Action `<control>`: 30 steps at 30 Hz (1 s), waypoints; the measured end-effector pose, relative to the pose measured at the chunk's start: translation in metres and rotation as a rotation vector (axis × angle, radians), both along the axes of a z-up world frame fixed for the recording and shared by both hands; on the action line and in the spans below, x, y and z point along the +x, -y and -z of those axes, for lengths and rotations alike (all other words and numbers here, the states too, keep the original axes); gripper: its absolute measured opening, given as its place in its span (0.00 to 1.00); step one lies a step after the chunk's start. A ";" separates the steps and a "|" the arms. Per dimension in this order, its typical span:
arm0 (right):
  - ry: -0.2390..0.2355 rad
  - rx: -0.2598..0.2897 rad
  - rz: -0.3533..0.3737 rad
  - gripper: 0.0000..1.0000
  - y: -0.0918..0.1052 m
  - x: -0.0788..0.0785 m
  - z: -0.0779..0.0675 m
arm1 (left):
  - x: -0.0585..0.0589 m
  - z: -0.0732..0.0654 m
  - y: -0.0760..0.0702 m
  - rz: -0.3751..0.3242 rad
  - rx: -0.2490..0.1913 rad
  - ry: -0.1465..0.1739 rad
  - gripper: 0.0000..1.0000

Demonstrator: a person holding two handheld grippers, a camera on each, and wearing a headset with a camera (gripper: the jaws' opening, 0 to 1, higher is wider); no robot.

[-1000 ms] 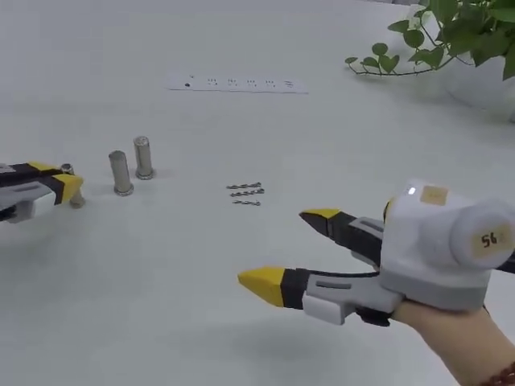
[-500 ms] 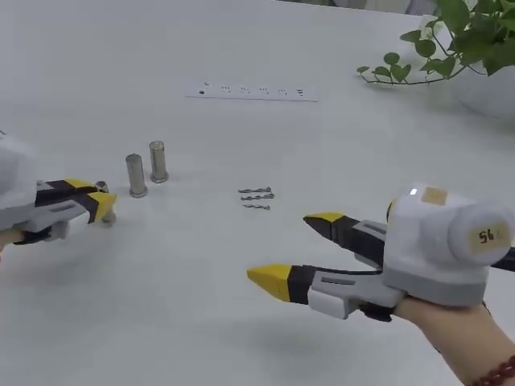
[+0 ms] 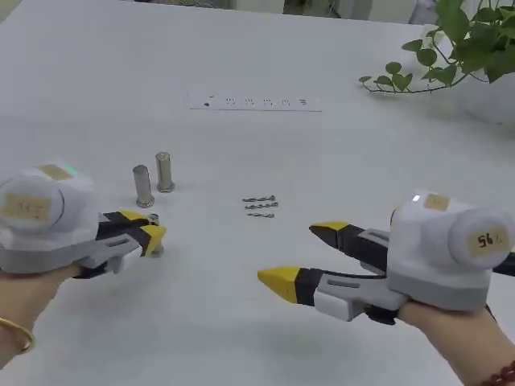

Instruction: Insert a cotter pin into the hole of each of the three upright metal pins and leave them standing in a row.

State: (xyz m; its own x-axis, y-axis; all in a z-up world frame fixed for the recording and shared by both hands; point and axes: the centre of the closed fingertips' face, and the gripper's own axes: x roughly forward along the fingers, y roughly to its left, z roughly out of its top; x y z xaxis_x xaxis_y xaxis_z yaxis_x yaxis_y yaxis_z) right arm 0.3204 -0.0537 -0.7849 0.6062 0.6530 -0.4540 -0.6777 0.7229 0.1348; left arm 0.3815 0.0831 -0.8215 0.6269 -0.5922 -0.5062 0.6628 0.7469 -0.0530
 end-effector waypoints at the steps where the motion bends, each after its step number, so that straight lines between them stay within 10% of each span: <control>1: 0.003 -0.004 0.002 0.63 0.002 0.000 0.000 | -0.001 0.000 0.001 0.002 0.000 -0.001 0.07; 30: 0.002 -0.005 0.046 0.58 0.018 0.000 0.005 | -0.011 0.002 0.041 0.005 -0.017 0.059 0.07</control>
State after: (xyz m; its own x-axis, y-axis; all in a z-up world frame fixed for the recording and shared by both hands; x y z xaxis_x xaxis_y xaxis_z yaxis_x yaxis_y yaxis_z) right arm 0.3206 -0.0713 -0.7900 0.6367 0.6218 -0.4561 -0.6437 0.7542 0.1296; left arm 0.3704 0.0416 -0.8239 0.6526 -0.6034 -0.4583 0.6687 0.7431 -0.0262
